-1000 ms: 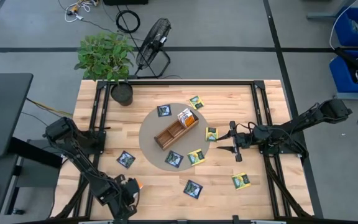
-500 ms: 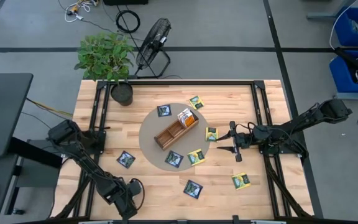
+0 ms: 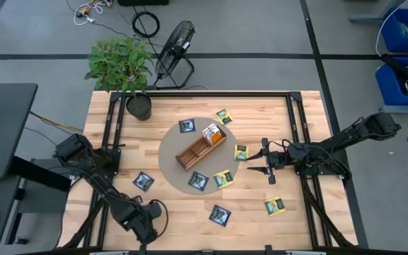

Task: Pick & Place Tea
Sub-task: Put the orange tea bag into the right section of the wooden organizer

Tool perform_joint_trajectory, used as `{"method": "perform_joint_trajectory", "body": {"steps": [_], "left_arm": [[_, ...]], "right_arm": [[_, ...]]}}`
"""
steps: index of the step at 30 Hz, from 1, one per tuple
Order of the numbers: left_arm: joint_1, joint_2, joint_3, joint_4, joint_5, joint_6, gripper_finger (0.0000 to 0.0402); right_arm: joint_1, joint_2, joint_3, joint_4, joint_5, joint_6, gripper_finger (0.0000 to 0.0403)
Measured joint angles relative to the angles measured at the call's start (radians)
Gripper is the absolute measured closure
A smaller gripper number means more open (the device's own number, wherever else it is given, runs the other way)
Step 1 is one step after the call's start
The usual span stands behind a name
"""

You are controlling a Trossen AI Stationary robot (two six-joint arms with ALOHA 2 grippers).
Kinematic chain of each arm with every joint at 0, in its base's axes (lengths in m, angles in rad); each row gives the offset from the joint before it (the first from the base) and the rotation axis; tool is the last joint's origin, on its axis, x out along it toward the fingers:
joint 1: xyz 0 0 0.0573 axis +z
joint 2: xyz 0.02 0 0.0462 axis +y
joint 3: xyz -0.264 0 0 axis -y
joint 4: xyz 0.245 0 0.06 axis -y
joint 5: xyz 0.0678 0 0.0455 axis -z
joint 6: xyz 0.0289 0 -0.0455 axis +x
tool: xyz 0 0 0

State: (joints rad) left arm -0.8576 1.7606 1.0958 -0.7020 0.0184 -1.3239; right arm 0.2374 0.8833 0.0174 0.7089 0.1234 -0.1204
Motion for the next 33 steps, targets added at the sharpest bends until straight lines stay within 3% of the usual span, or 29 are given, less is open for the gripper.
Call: {"method": "perform_joint_trajectory", "body": {"steps": [15, 26, 33], "left_arm": [[-0.014, 0.009, -0.056, 0.095, -0.039, 0.012, 0.0236], [0.018, 0.107, -0.042, 0.083, -0.034, 0.09, 0.0239], [0.058, 0.106, -0.043, 0.059, -0.025, 0.151, 0.0309]], "right_arm": [[0.0, 0.0, 0.0, -0.008, 0.0, 0.007, 0.0238], [0.0, 0.0, 0.0, -0.011, 0.0, 0.007, 0.0238], [0.0, 0.0, 0.0, -0.009, 0.0, 0.008, 0.0238]]}}
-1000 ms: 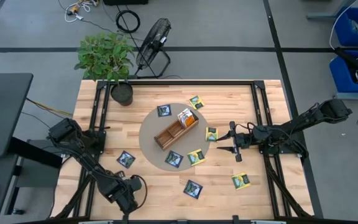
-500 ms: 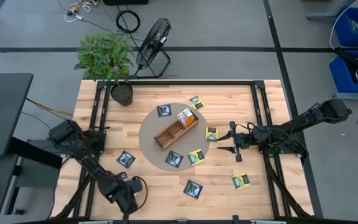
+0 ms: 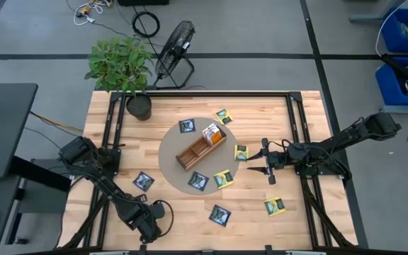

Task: Pick & Place Tea
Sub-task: Put the orange tea bag into the right section of the wooden organizer

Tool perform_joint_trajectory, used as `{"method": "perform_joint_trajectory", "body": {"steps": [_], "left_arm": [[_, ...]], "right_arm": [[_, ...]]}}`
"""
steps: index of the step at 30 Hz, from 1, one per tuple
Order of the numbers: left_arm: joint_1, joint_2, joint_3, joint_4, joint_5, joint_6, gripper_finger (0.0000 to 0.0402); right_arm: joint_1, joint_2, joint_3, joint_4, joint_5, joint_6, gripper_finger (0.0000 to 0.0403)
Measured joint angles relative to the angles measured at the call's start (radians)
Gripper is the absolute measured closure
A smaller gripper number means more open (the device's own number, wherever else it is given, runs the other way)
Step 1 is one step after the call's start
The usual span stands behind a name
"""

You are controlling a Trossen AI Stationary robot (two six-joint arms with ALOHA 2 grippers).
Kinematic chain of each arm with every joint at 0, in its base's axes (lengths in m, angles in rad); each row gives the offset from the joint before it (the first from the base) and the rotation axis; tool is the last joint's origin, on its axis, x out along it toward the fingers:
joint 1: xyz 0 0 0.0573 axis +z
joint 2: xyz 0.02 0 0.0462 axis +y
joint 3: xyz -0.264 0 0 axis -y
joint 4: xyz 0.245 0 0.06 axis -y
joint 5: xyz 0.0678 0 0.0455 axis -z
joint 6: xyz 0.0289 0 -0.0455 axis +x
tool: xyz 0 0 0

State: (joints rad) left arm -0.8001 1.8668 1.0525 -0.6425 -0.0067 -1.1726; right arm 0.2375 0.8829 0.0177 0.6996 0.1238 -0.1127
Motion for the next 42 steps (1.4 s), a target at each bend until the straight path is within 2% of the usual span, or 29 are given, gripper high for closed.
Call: {"method": "perform_joint_trajectory", "body": {"steps": [4, 6, 10, 14, 19, 22, 27, 30, 34, 37, 42], "left_arm": [[0.013, 0.0, -0.001, 0.015, -0.017, 0.03, 0.0378], [0.016, 0.0, -0.001, 0.022, -0.038, 0.038, 0.0392], [0.055, -0.003, -0.004, 0.044, -0.127, -0.002, 0.0396], [0.106, -0.014, 0.002, 0.048, -0.234, 0.057, 0.0397], [0.12, -0.037, 0.017, 0.026, -0.223, 0.092, 0.0394], [0.114, -0.056, 0.029, -0.05, -0.21, 0.065, 0.0395], [0.091, -0.099, 0.089, -0.103, -0.286, 0.098, 0.0393], [0.068, -0.1, 0.109, -0.071, -0.228, 0.165, 0.0385], [0.024, -0.081, 0.105, -0.01, -0.202, 0.196, 0.0358], [0.001, -0.075, 0.104, 0.016, -0.198, 0.23, 0.0322], [-0.001, -0.076, 0.103, -0.051, -0.246, 0.198, 0.0253]], "right_arm": [[0.0, 0.0, 0.0, 0.002, 0.0, 0.0, 0.0238], [0.0, 0.0, 0.0, 0.002, 0.0, 0.0, 0.0238], [0.0, 0.0, 0.0, 0.003, 0.0, 0.0, 0.0238], [0.0, 0.0, 0.0, 0.001, 0.0, 0.001, 0.0238], [0.0, 0.0, 0.0, -0.011, 0.0, 0.009, 0.0238], [0.0, 0.0, 0.0, -0.018, 0.0, 0.009, 0.0238], [-0.001, 0.0, 0.0, -0.018, 0.0, 0.008, 0.0238], [-0.001, 0.0, 0.0, -0.017, 0.0, 0.019, 0.0238], [-0.001, 0.0, 0.0, -0.019, 0.0, 0.025, 0.0238], [-0.001, 0.0, 0.0, -0.02, 0.0, 0.026, 0.0238], [-0.001, 0.0, 0.0, -0.019, 0.0, 0.026, 0.0238]]}}
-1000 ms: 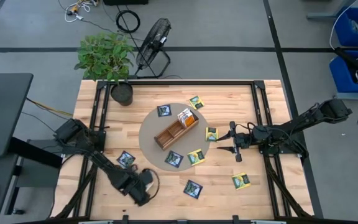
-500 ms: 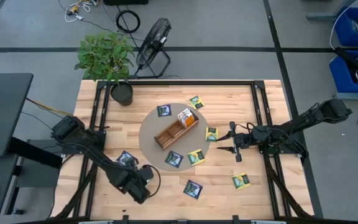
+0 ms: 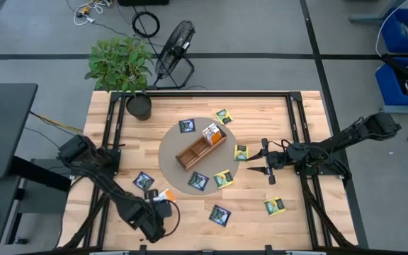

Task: Pick & Place Tea
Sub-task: Put the orange tea bag into the right section of the wooden organizer

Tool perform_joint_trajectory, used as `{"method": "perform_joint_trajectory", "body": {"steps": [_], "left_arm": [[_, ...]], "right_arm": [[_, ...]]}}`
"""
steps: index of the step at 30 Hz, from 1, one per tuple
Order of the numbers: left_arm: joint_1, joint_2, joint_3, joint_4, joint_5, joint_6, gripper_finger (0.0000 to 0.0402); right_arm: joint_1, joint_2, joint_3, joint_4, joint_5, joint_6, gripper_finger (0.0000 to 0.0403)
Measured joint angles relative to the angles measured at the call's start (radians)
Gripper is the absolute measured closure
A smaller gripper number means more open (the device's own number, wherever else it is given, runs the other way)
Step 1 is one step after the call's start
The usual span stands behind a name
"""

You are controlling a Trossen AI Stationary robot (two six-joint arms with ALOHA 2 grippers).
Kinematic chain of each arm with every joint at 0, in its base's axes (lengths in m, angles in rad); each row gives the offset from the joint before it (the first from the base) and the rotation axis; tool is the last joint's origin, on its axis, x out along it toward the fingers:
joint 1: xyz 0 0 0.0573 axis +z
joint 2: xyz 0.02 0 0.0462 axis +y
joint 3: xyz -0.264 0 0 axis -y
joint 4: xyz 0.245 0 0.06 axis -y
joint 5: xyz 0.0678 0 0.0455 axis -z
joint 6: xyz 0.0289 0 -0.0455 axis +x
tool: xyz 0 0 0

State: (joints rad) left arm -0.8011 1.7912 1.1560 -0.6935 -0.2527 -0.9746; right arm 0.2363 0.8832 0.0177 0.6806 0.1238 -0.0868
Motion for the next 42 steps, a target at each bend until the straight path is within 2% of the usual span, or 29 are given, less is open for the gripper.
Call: {"method": "perform_joint_trajectory", "body": {"steps": [3, 7, 17, 27, 34, 39, 42], "left_arm": [[0.009, 0.016, -0.016, -0.031, 0.005, -0.009, 0.0225], [0.015, 0.051, -0.034, -0.038, 0.051, -0.017, 0.0212], [0.025, 0.066, -0.025, -0.066, 0.084, -0.006, 0.023], [0.026, 0.068, 0.031, -0.185, 0.101, 0.002, 0.025], [0.026, 0.077, 0.031, -0.129, 0.003, 0.073, 0.0257], [0.042, 0.076, 0.031, -0.136, 0.005, 0.072, 0.0257], [0.041, 0.085, 0.031, -0.105, 0.051, 0.092, 0.0258]], "right_arm": [[0.0, 0.0, 0.0, 0.0, 0.0, 0.001, 0.0238], [0.0, 0.0, 0.0, -0.004, 0.0, 0.003, 0.0238], [0.0, 0.0, 0.0, -0.004, 0.0, 0.003, 0.0238], [0.0, 0.0, 0.0, -0.004, 0.0, 0.003, 0.0238], [0.0, 0.0, 0.0, -0.004, 0.0, 0.002, 0.0238], [0.0, 0.0, 0.0, -0.01, 0.0, 0.011, 0.0238], [0.0, 0.0, 0.0, -0.01, 0.0, 0.004, 0.0238]]}}
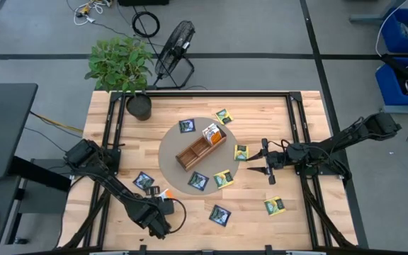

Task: Pick & Place Tea
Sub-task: Put the orange tea bag into the right section of the wooden organizer

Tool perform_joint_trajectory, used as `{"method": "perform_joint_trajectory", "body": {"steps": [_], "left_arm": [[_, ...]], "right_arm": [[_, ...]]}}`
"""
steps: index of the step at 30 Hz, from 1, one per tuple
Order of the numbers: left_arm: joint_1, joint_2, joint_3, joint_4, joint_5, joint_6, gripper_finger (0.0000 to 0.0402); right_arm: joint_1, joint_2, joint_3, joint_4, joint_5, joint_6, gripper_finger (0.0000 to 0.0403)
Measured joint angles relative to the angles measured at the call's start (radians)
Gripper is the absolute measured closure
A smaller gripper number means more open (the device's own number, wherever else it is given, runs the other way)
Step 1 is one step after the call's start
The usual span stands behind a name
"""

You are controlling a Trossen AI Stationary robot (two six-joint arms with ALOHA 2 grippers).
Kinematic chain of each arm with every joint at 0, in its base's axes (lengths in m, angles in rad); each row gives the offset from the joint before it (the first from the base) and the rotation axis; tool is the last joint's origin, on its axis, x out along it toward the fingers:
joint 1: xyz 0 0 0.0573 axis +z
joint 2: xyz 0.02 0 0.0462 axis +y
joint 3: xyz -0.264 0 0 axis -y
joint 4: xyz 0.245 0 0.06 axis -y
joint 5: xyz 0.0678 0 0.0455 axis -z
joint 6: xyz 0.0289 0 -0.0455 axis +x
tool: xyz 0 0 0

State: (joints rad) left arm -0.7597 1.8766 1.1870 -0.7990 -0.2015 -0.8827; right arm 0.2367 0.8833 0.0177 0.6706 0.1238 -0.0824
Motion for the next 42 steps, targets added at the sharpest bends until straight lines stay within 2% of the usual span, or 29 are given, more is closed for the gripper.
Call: {"method": "perform_joint_trajectory", "body": {"steps": [3, 15, 19, 26, 30, 34, 38, 42], "left_arm": [[-0.002, 0.008, 0.001, 0.045, 0.017, 0.03, 0.0257], [0.017, 0.07, 0.007, 0.014, 0.046, 0.07, 0.0262], [0.017, 0.071, 0.007, 0.012, 0.046, 0.097, 0.0293], [0.044, 0.073, 0.005, 0.003, 0.053, 0.133, 0.039], [0.058, 0.07, 0.004, 0.025, 0.053, 0.205, 0.0398], [0.075, 0.075, 0.053, -0.026, 0.054, 0.25, 0.0399], [0.084, 0.083, 0.108, -0.07, -0.027, 0.289, 0.04], [0.083, 0.079, 0.157, -0.087, -0.055, 0.3, 0.04]], "right_arm": [[0.0, 0.0, 0.0, 0.0, 0.0, 0.0, 0.0238], [0.0, 0.0, 0.0, 0.0, 0.0, 0.0, 0.0238], [0.0, 0.0, 0.0, 0.001, 0.0, 0.0, 0.0238], [0.0, 0.0, 0.0, 0.001, 0.0, 0.003, 0.0238], [0.0, 0.0, 0.0, 0.001, 0.0, 0.003, 0.0238], [0.0, 0.0, 0.0, 0.001, 0.0, 0.003, 0.0238], [0.0, 0.0, 0.0, 0.001, 0.0, 0.003, 0.0238], [0.0, 0.0, 0.0, 0.001, 0.0, 0.003, 0.0238]]}}
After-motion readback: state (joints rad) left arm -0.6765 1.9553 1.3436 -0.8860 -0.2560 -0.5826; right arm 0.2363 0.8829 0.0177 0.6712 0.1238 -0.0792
